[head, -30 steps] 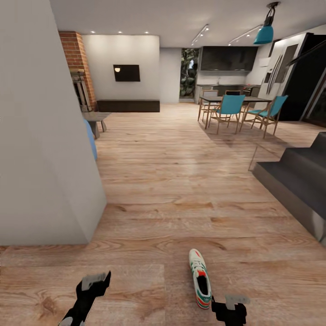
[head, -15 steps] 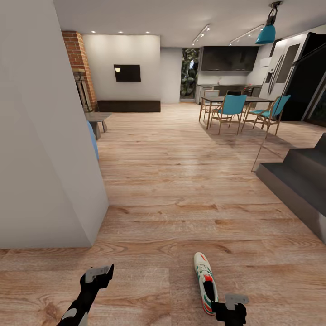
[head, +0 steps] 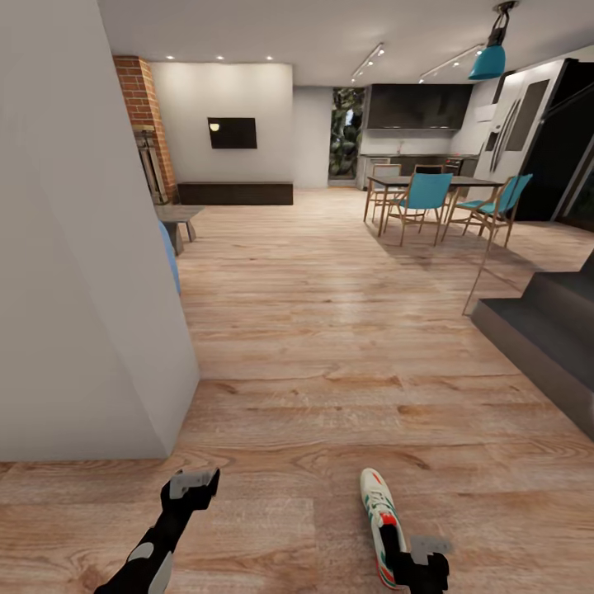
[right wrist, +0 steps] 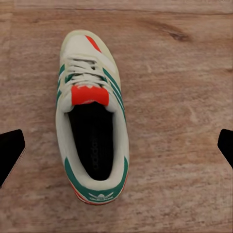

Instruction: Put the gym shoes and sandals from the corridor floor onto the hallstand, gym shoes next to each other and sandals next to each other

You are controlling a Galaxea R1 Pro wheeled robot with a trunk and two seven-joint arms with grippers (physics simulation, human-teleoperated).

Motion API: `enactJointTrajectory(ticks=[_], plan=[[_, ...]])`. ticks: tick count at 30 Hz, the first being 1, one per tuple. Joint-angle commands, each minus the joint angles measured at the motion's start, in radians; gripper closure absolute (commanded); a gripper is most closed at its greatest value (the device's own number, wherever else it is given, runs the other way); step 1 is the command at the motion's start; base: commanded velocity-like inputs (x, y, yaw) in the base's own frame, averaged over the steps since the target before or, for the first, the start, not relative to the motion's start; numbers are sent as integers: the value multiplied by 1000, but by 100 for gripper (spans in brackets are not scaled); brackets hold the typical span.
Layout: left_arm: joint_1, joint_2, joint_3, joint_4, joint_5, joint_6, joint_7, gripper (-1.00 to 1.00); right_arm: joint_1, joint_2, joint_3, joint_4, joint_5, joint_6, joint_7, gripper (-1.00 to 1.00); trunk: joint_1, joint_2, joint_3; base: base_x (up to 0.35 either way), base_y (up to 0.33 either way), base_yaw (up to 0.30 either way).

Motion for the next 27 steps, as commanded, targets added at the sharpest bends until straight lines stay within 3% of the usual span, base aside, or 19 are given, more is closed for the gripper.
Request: enactJointTrajectory(ticks=[1, 27], plan=[[-1, 0, 8, -1, -4, -2, -7, -100, -1, 0, -7, 1, 11, -2, -5, -100, 0, 0, -1, 97, 22, 0], [2, 1, 4, -3, -5, -5, -4, -100, -1, -4, -7, 1, 11, -2, -7, -100, 0, 0, -1, 15, 3, 0]])
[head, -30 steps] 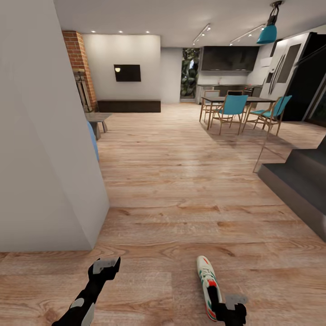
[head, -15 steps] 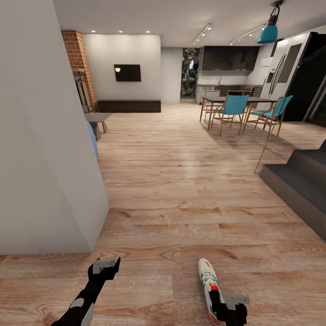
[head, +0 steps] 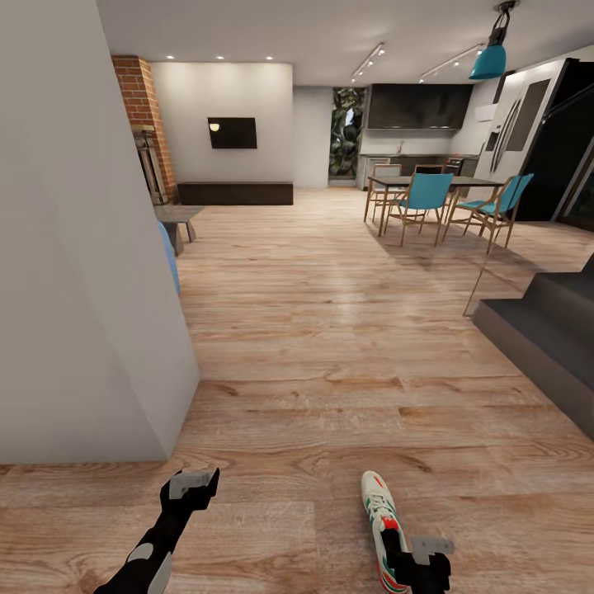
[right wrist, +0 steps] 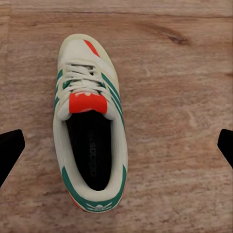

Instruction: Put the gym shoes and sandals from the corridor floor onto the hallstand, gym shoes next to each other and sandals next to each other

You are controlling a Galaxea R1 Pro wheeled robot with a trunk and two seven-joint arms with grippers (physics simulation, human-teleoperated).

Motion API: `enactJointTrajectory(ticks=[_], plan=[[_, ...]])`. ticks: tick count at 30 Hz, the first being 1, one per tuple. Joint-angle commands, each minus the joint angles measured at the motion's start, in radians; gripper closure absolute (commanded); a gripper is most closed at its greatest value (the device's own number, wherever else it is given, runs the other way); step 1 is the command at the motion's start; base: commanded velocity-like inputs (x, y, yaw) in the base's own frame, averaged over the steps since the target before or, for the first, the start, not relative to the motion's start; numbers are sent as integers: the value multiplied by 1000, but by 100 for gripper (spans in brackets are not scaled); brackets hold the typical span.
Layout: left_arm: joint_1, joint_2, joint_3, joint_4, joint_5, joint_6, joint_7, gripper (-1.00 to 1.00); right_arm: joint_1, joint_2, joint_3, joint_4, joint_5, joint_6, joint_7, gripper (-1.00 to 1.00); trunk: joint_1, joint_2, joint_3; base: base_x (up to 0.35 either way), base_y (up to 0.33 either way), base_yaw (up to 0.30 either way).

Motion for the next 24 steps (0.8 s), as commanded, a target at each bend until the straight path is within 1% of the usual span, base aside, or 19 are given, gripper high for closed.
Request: enactJointTrajectory(ticks=[1, 3, 10, 16, 24], plan=[[-1, -1, 9, -1, -4, -2, -8, -100, -1, 0, -7, 1, 10, -2, -5, -100, 0, 0, -1, 0, 0, 0], [-1, -2, 9, -1, -4, -2, -8, -100, -1, 0, -7, 1, 10, -2, -5, -100, 0, 0, -1, 0, 0, 0], [-2, 1, 10, -6, -4, 1, -11, -100, 0, 0, -7, 1, 10, -2, -5, -100, 27, -49, -23, 0, 0, 0], [-2, 3, 10, -6, -3, 2, -16, -100, -1, 1, -7, 1, 11, -2, -6, -100, 29, -51, -50, 0, 0, 13], [-3, 4, 10, -7, -3, 6, -19, -100, -1, 4, -9, -4, 9, 1, -6, -100, 33, -53, -91, 0, 0, 95]])
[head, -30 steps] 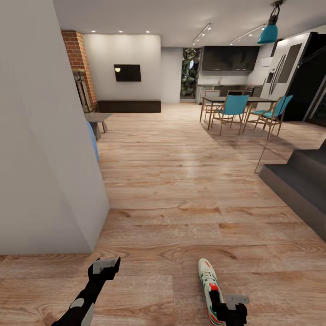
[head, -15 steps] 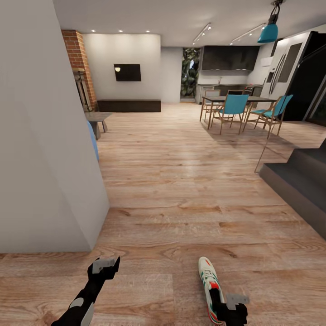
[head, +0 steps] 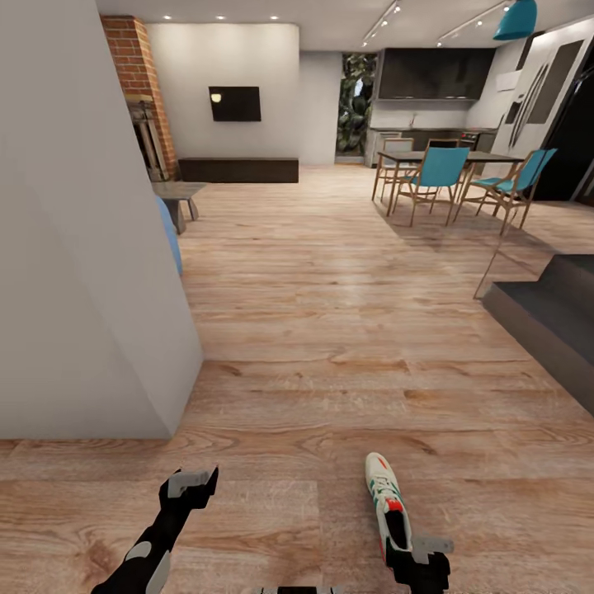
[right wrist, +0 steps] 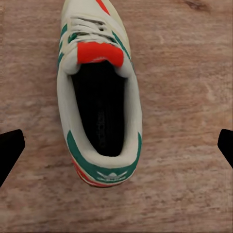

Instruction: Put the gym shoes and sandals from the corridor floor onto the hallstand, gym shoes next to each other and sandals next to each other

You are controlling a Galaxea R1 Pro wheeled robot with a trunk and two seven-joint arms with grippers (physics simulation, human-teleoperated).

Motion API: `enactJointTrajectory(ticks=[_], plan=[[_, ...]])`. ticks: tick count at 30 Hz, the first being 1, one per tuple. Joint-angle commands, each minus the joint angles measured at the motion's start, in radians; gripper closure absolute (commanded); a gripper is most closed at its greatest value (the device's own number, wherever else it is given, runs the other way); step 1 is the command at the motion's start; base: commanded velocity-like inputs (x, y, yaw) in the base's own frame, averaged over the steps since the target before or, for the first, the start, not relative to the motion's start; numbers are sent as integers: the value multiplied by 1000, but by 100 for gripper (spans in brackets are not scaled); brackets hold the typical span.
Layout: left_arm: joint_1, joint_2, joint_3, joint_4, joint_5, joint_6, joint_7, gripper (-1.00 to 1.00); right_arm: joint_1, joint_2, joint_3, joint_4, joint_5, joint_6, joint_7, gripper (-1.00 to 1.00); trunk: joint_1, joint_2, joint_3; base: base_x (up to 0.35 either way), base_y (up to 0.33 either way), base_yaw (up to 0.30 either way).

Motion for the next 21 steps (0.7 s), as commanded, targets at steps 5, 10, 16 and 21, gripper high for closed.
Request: enactJointTrajectory(ticks=[5, 10, 16, 21], plan=[[-1, -3, 9, 0, -5, 1, -7, -100, -1, 5, -8, -72, 9, 5, -3, -100, 2, -2, -27, 0, 0, 128], [-1, -2, 9, 0, -5, 1, -7, -100, -1, 9, -7, -174, 8, 45, -1, -100, 4, -3, -54, 0, 0, 138], [-2, -1, 9, 0, -5, 1, -6, -100, -2, 19, -5, -272, 8, 152, 0, -100, 7, -4, -85, 0, 0, 142], [-3, -6, 9, -1, -5, 2, -6, -100, -3, 25, -5, -346, 8, 214, 0, -100, 9, -5, -112, 0, 0, 142]])
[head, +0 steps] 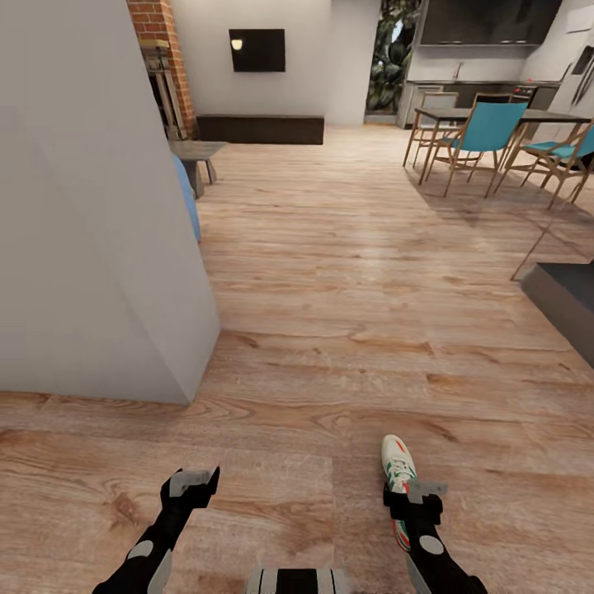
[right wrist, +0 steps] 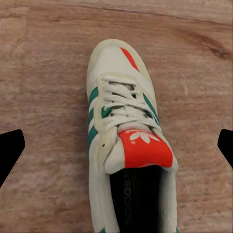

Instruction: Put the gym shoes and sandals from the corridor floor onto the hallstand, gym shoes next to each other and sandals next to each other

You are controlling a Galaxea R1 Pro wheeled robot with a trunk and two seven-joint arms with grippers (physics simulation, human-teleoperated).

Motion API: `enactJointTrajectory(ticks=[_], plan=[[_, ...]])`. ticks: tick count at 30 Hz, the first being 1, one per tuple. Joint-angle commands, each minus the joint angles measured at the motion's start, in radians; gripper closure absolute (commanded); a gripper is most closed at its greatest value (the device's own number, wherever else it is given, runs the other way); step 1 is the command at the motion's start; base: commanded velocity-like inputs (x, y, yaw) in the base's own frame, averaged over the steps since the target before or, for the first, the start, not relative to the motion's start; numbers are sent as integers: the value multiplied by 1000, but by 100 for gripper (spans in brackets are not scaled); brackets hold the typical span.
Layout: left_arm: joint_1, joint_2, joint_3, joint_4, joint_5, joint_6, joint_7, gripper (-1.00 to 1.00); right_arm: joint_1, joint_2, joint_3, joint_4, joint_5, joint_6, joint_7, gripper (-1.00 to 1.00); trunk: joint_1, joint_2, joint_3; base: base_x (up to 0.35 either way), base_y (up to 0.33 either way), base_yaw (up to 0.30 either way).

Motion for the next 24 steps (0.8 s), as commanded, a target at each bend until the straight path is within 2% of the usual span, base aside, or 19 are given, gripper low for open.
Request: enactJointTrajectory(ticks=[1, 6, 10, 11, 15, 24], plan=[[-1, -2, 9, -1, -4, -2, -8, -100, -1, 2, -7, -7, 10, 3, -1, -100, 0, -1, -6, 0, 0, 142], [-18, -5, 9, 0, -3, 1, -7, -100, -1, 2, -7, -22, 11, 17, -1, -100, 2, -2, -32, 0, 0, 142], [-50, -8, 9, 2, -3, 2, -6, -100, -1, 1, -6, -16, 13, 21, -1, -100, 4, -3, -54, 0, 0, 142], [-83, -9, 10, 10, -4, 9, -5, -100, -1, 0, -5, -2, 13, 19, -1, -100, 5, -3, -59, 0, 0, 142], [-112, -15, 9, 14, -6, 26, -5, -100, -1, -1, -5, 11, 13, 17, -1, -100, 6, -4, -80, 0, 0, 142], [-140, -19, 1, 17, -8, 55, -8, -100, -1, -4, -4, 19, 15, 15, -2, -100, 11, -6, -128, 0, 0, 138]])
